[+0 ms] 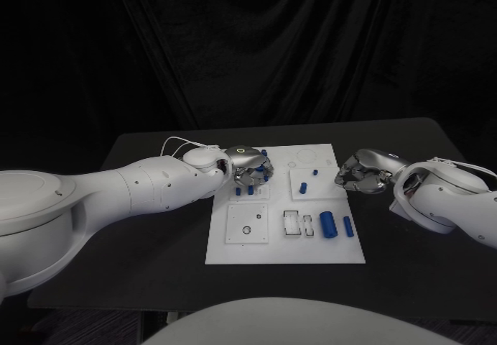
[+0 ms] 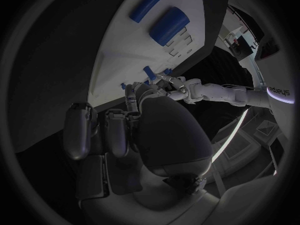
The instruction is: Assemble the parts on the task board
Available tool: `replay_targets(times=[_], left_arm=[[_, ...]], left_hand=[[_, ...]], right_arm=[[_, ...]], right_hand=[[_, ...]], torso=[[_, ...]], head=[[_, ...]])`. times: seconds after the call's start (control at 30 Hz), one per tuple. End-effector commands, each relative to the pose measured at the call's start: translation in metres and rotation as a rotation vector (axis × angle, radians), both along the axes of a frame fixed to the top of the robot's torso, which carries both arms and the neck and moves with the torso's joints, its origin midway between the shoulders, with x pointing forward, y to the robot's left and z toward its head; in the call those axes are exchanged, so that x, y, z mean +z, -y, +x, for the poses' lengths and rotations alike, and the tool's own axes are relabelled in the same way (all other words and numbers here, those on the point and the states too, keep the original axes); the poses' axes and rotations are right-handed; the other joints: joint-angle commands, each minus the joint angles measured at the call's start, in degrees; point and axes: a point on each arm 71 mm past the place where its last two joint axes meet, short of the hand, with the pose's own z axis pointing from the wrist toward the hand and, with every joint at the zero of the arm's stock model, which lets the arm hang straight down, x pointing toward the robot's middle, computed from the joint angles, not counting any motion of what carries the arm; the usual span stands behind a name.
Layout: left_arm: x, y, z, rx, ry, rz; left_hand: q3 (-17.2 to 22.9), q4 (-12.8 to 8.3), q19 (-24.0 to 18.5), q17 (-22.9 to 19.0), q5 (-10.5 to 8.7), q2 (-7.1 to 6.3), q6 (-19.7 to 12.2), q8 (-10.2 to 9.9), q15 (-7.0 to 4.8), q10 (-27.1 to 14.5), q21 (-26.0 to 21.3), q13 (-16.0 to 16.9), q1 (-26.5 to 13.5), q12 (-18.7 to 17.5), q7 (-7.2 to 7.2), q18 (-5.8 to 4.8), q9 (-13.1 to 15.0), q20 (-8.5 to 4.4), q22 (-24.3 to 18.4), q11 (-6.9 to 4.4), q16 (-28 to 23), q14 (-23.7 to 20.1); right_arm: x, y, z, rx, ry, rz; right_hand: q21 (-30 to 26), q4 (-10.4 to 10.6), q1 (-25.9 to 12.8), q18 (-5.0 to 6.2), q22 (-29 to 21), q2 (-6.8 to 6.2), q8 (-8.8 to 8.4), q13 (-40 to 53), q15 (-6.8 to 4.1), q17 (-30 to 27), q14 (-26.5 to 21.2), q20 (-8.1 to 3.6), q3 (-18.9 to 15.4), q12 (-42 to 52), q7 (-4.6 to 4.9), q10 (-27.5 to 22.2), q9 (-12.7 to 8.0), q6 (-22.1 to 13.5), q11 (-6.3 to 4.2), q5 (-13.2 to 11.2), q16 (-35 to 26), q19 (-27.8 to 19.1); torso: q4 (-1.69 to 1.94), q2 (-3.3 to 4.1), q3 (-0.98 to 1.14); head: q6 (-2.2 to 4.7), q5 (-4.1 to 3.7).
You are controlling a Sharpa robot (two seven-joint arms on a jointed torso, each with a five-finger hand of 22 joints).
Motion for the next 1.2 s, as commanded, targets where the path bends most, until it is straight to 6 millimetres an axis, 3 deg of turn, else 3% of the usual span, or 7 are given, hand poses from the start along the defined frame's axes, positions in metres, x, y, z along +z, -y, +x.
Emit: replay_targets(times=[0.03, 0.27, 0.73, 1.2], left_arm=[[-0.002, 0.002, 0.0, -0.006, 0.0, 0.005], [-0.004, 0.004, 0.0, -0.015, 0.004, 0.0], [-0.001, 0.002, -0.002, -0.041, 0.066, -0.043], [0.011, -0.014, -0.009, -0.037, 0.154, -0.101]], left_hand=[[0.11, -0.42, 6.03, 0.06, -0.36, 0.19, 0.64, 0.39, 0.06, 0.18, -0.2, -0.03, -0.55, 0.36, 0.01, -0.79, -0.15, 0.24, 15.09, 0.03, -0.12, -0.23], [0.5, -1.47, 6.03, 0.45, -0.54, 0.97, 2.26, 0.81, -0.32, 2.0, -0.2, 0.18, -0.74, 1.64, 0.14, -0.79, -0.57, 0.05, 15.09, -0.62, 0.19, 0.15], [1.11, -4.56, 6.03, 0.81, -0.45, 2.92, 6.9, 2.5, -1.73, 6.82, -0.2, 0.86, -0.16, 4.74, 0.66, -0.79, -0.68, -0.94, 15.09, -2.8, 0.41, 0.72], [0.71, -5.7, 6.03, 1.2, 0.01, 2.47, 9.02, 3.28, -1.86, 8.87, -0.2, 0.73, -0.5, 5.56, 0.7, -0.79, -0.56, -1.18, 15.09, -3.1, 0.68, 1.37]], right_arm=[[-0.002, 0.001, 0.0, -0.017, -0.02, -0.005], [-0.002, -0.001, 0.0, -0.014, -0.022, -0.005], [-0.003, -0.002, 0.0, -0.013, -0.026, -0.007], [-0.003, 0.002, 0.0, -0.019, -0.028, -0.01]], right_hand=[[-0.27, -0.06, -0.49, 0.86, 10.71, 0.17, -0.15, 7.26, -0.47, 5.29, 4.04, -0.41, 0.39, -0.14, 0.01, 1.07, 0.06, -0.07, -0.54, 0.22, -0.34, 0.59], [-0.31, -0.07, -0.48, 0.87, 10.7, 0.21, -0.2, 7.22, -0.47, 5.28, 4.04, -0.41, 0.43, -0.17, 0.02, 1.05, 0.05, -0.14, -0.54, 0.25, -0.34, 0.58], [-0.38, -0.09, -0.45, 0.88, 10.68, 0.26, -0.22, 7.16, -0.47, 5.21, 4.03, -0.42, 0.5, -0.2, 0.03, 1.01, 0.06, -0.19, -0.53, 0.28, -0.39, 0.55], [-0.38, -0.09, -0.45, 0.88, 10.68, 0.26, -0.22, 7.16, -0.47, 5.21, 4.03, -0.42, 0.5, -0.2, 0.03, 1.01, 0.06, -0.19, -0.53, 0.28, -0.39, 0.55]], torso=[[0.06, -0.04, 0.0], [-0.15, -0.08, -0.02], [-0.05, 0.0, -0.03], [0.04, -0.09, -0.02]], head=[[0.01, 0.01], [0.01, 0.17], [0.01, -0.15], [0.01, -0.31]])
